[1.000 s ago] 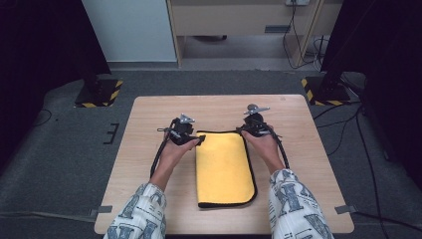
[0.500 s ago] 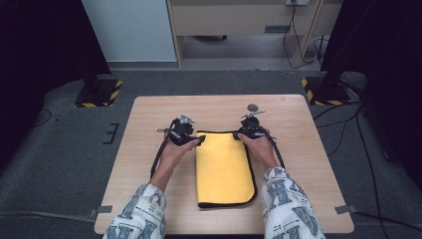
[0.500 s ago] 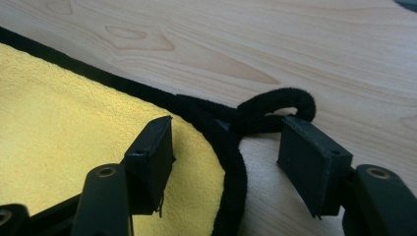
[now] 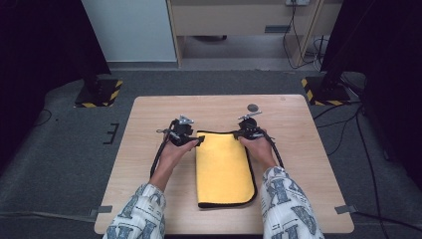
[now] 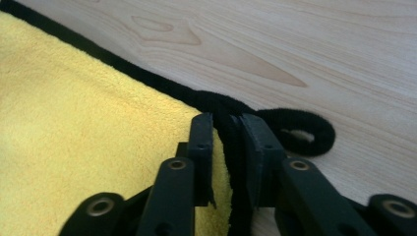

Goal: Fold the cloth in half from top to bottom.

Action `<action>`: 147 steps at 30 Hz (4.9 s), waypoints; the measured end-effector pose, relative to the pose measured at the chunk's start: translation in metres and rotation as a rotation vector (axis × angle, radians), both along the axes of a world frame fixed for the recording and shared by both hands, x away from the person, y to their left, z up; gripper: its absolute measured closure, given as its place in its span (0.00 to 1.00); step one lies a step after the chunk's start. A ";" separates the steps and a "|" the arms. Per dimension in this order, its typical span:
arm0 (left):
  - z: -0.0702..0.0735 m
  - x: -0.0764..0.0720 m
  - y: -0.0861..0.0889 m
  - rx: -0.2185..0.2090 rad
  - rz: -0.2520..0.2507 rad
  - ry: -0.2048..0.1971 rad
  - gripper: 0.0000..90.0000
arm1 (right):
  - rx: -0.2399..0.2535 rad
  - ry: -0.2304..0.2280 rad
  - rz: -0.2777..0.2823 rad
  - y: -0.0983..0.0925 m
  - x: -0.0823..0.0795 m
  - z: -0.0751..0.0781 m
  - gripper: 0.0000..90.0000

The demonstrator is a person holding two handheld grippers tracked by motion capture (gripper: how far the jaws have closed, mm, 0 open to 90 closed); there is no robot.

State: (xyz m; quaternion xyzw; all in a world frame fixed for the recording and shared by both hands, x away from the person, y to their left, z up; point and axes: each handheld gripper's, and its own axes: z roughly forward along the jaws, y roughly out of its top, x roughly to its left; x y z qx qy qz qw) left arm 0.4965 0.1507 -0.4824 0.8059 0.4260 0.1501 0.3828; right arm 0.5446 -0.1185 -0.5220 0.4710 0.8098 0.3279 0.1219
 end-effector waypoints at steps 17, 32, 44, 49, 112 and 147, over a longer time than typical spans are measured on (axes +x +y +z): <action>-0.040 0.031 -0.006 0.016 0.040 0.056 0.49 | -0.035 0.004 -0.002 -0.001 -0.011 0.004 0.91; -0.046 0.031 -0.013 -0.029 0.030 0.074 0.83 | -0.007 -0.006 -0.008 -0.003 -0.010 0.002 0.92; -0.018 0.033 -0.020 -0.026 0.041 -0.027 0.91 | 0.052 -0.065 -0.032 -0.011 -0.002 0.023 0.93; 0.002 0.037 -0.023 -0.022 0.033 -0.072 0.92 | 0.062 -0.111 -0.040 -0.013 0.001 0.041 0.93; 0.063 0.035 -0.042 -0.052 0.002 -0.217 0.92 | 0.170 -0.291 -0.020 -0.032 -0.005 0.101 0.93; 0.056 0.010 -0.034 -0.047 -0.033 -0.233 0.92 | 0.183 -0.328 0.049 -0.051 -0.025 0.083 0.93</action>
